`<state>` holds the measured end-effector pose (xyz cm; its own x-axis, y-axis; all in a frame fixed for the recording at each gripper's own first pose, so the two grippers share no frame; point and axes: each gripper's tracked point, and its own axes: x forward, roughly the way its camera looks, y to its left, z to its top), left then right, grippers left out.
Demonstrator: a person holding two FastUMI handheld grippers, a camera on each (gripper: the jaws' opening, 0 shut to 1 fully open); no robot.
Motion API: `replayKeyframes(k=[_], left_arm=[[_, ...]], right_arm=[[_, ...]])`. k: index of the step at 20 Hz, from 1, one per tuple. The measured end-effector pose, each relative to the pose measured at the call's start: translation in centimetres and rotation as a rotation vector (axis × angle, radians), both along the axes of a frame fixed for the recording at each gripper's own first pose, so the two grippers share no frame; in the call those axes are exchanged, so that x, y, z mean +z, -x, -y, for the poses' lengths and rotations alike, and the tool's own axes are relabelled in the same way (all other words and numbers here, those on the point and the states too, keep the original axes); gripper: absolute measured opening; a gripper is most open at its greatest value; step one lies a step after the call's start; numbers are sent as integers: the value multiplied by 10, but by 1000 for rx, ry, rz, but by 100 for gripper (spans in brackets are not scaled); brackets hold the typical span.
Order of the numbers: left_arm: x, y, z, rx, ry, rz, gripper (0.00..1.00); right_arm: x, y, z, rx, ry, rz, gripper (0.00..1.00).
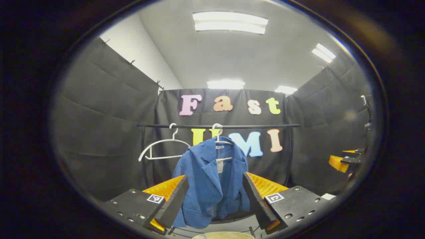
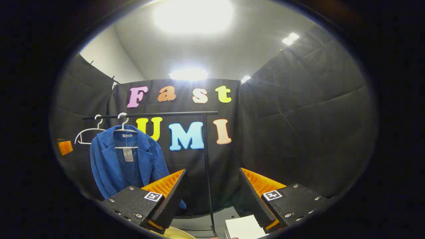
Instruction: Grasp the clothes on the hanger with both hands and then place them into the laundry hamper below.
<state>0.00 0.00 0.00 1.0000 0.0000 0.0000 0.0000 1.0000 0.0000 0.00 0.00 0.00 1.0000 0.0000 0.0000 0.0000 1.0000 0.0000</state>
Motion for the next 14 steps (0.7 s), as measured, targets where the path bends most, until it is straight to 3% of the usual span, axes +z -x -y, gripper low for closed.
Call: replayKeyframes(k=[7,14], left_arm=[[-10,-3,-1,-10,-7,-23,99],[-24,5,-2,-15,10,-49,99]], right_arm=[[0,-3,-20,20,-41,-6,94],[-10,8,-21,21,-11,-32,94]])
